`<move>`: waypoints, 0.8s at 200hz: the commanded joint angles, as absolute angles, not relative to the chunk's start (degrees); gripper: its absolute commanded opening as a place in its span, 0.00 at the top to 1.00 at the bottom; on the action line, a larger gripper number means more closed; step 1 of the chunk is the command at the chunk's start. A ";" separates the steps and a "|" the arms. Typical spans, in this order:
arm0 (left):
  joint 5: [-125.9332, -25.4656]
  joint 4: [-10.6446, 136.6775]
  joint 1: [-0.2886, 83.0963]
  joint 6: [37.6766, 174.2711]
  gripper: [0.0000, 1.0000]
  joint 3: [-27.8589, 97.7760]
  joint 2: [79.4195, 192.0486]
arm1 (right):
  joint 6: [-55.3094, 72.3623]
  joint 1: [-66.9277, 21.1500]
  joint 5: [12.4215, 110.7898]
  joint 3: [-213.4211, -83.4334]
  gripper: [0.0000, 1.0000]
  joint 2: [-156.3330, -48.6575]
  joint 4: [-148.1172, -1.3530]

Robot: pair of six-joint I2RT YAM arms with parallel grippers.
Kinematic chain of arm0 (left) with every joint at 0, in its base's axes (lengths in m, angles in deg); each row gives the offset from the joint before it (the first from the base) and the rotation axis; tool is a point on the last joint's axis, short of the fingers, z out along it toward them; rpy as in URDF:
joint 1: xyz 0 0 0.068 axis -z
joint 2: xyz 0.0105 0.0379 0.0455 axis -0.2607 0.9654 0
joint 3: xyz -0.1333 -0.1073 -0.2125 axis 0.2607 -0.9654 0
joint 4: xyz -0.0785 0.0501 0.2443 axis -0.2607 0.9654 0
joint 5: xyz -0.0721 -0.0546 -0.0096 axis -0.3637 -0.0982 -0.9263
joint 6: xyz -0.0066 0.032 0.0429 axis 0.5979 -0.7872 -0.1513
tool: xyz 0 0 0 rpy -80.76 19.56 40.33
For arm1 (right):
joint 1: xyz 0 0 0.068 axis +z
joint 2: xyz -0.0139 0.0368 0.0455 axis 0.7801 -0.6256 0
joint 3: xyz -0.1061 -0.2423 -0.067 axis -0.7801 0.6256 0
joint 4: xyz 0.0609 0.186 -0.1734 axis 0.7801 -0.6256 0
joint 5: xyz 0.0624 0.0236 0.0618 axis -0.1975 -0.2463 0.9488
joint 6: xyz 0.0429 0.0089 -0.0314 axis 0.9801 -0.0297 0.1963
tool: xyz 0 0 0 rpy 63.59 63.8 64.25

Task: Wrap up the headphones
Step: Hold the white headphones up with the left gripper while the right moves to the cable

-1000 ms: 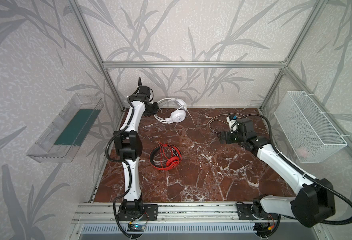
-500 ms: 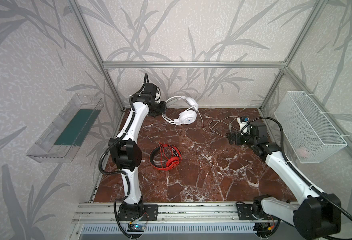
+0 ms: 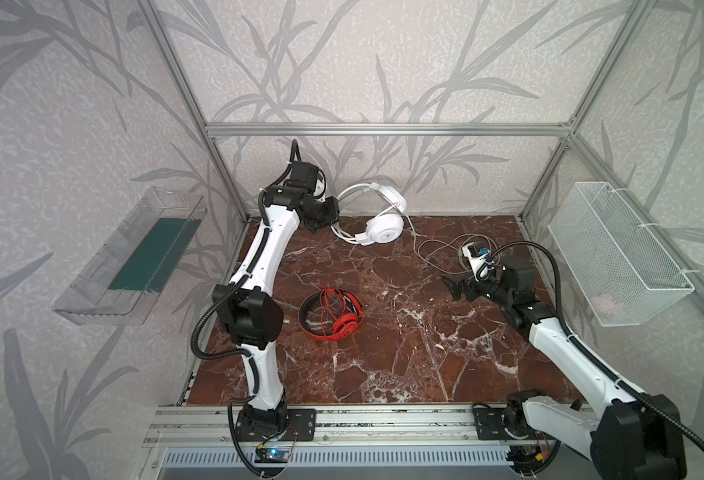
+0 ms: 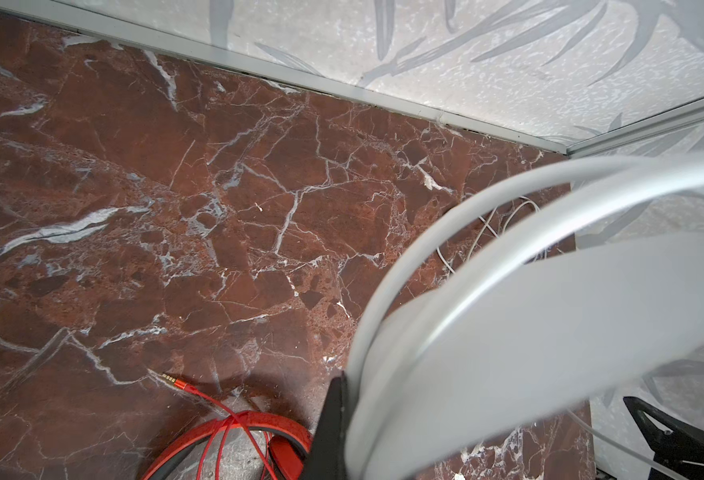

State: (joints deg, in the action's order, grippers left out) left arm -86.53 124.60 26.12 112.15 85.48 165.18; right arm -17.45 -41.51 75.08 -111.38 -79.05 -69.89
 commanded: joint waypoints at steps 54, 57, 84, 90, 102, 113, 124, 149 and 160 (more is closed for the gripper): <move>-89.18 124.43 27.42 115.91 1.00 88.38 161.29 | -14.87 -39.75 84.66 -116.37 0.03 -91.68 -49.95; -89.18 124.41 27.42 116.04 1.00 88.38 161.25 | -14.81 -39.57 84.77 -116.46 0.03 -92.05 -49.28; -89.52 124.19 27.62 116.68 1.00 88.40 160.85 | -15.06 -37.81 84.69 -117.86 0.04 -95.26 -47.64; -89.53 124.10 27.72 116.63 1.00 88.38 160.83 | -14.77 -37.30 84.34 -118.37 0.04 -96.15 -47.51; -89.69 124.01 27.77 116.77 1.00 88.45 160.86 | -14.07 -36.41 82.87 -119.47 0.05 -98.12 -46.52; -89.86 124.08 27.86 116.87 1.00 88.81 161.17 | -13.47 -35.70 81.54 -120.41 0.05 -100.21 -45.36; -89.97 124.10 27.95 116.99 1.00 89.27 161.29 | -12.39 -35.38 80.00 -121.31 0.06 -102.56 -43.83; -89.62 124.07 28.21 116.89 1.00 89.52 160.88 | -9.86 -35.28 76.90 -122.54 0.06 -107.42 -39.05; -89.70 124.10 28.21 116.88 1.00 89.64 160.77 | -9.24 -35.28 75.99 -122.76 0.06 -109.39 -36.70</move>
